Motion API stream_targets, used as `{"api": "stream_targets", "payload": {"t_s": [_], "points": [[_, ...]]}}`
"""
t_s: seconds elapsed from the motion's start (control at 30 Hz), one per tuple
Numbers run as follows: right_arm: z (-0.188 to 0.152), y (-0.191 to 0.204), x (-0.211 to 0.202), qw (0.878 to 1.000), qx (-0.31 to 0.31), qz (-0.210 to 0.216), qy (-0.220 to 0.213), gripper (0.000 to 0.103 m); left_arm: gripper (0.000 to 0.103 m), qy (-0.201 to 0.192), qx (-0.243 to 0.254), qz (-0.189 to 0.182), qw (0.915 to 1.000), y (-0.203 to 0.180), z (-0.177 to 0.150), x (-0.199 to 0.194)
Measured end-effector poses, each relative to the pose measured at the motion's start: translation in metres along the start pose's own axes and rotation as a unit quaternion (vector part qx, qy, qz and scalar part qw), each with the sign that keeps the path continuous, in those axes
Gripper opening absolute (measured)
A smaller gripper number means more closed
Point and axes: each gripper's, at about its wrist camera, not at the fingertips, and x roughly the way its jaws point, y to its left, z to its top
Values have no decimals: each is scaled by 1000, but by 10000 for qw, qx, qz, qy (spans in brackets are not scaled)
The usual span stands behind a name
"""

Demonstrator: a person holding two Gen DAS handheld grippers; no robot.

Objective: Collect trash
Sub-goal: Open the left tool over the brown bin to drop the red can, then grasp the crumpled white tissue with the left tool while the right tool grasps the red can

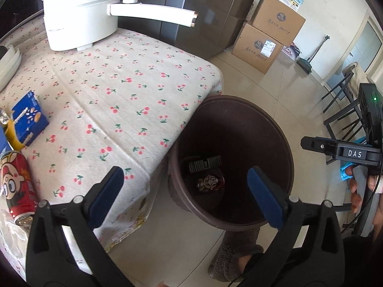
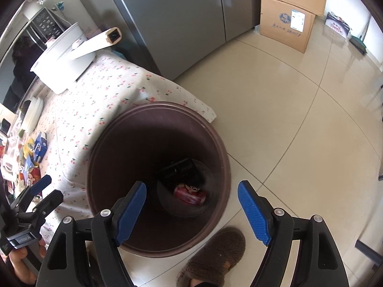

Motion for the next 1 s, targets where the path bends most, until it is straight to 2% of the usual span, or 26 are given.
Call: {"api": "stream_targets", "payload": {"t_s": [0.23,0.43,0.73,1.0], "points": [[2,37,-4,9996,-282,50,-28,83,102,-111,-81,478,9988,31,-7,-23],[5,76,0,9987,-495,132,-8,84,102,-126,-464,923,9946,74,-14,-48],[8,156,8,9949,-955,327,38,84,103,-126,-1162,1554,9809,149,-34,-91],[0,245,25,9875,-1452,584,168,85,103,-126,-1590,1762,9714,204,-62,-125]]}}
